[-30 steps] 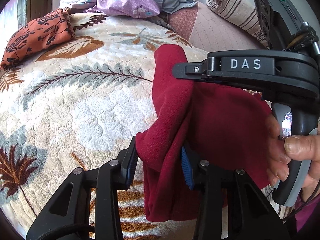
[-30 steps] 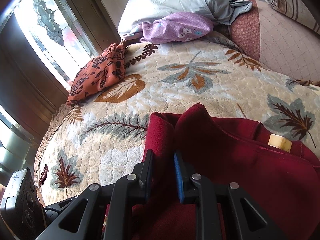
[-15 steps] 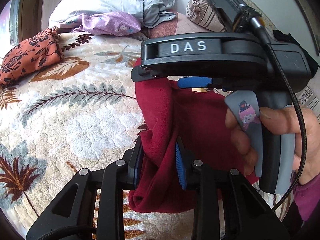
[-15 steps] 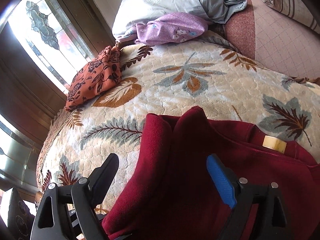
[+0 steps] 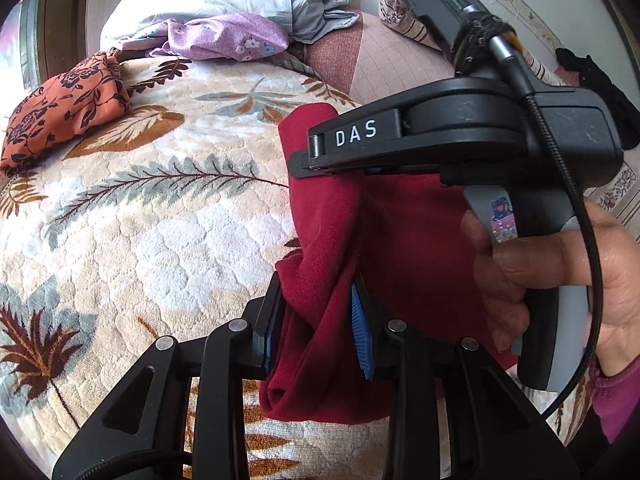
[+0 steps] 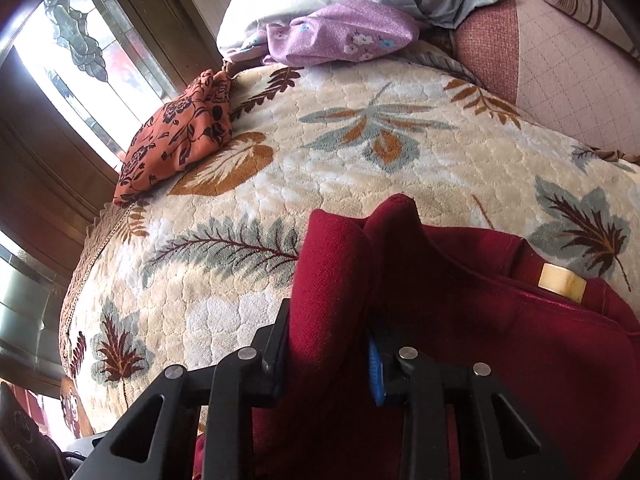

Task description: Fold small clothes

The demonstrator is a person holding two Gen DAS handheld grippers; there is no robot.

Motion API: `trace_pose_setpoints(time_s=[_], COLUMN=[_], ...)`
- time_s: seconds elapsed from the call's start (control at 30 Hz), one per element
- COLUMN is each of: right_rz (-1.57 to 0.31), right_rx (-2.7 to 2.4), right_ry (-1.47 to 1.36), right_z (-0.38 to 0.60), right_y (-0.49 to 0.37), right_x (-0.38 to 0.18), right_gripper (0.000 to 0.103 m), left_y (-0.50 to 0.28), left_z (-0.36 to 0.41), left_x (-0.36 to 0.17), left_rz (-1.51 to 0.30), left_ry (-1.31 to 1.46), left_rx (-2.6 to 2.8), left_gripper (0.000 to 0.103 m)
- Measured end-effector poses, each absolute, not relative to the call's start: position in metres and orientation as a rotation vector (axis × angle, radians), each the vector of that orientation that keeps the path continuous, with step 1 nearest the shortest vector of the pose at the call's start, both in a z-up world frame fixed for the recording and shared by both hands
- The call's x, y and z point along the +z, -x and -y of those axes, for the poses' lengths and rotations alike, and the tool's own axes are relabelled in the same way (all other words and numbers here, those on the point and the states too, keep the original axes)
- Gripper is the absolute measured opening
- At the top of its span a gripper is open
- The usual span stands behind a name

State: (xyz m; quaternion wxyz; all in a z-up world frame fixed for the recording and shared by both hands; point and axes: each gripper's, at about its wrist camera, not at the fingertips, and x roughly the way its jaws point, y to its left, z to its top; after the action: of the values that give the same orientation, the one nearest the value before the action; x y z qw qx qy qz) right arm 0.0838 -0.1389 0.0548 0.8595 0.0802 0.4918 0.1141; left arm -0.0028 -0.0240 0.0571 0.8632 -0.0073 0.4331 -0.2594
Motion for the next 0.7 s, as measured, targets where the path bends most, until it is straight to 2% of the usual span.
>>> trace_pose_setpoints(time_s=[0.23,0.7], right_rz=[-1.007,-0.998], right_rx=[0.251,0.253], right_ry=[-0.173,-0.193], right_z=[0.147,0.158], right_y=[-0.074,-0.068], right_x=[0.062,0.063], right_gripper=[0.027,0.027], left_y=[0.006,0.006], left_z=[0.03,0.035], left_x=[0.051,0.047], left_rz=[-0.921,-0.931], left_ry=[-0.02,-0.043], left_rx=[-0.49,-0.48], left_gripper=[0.039,0.039])
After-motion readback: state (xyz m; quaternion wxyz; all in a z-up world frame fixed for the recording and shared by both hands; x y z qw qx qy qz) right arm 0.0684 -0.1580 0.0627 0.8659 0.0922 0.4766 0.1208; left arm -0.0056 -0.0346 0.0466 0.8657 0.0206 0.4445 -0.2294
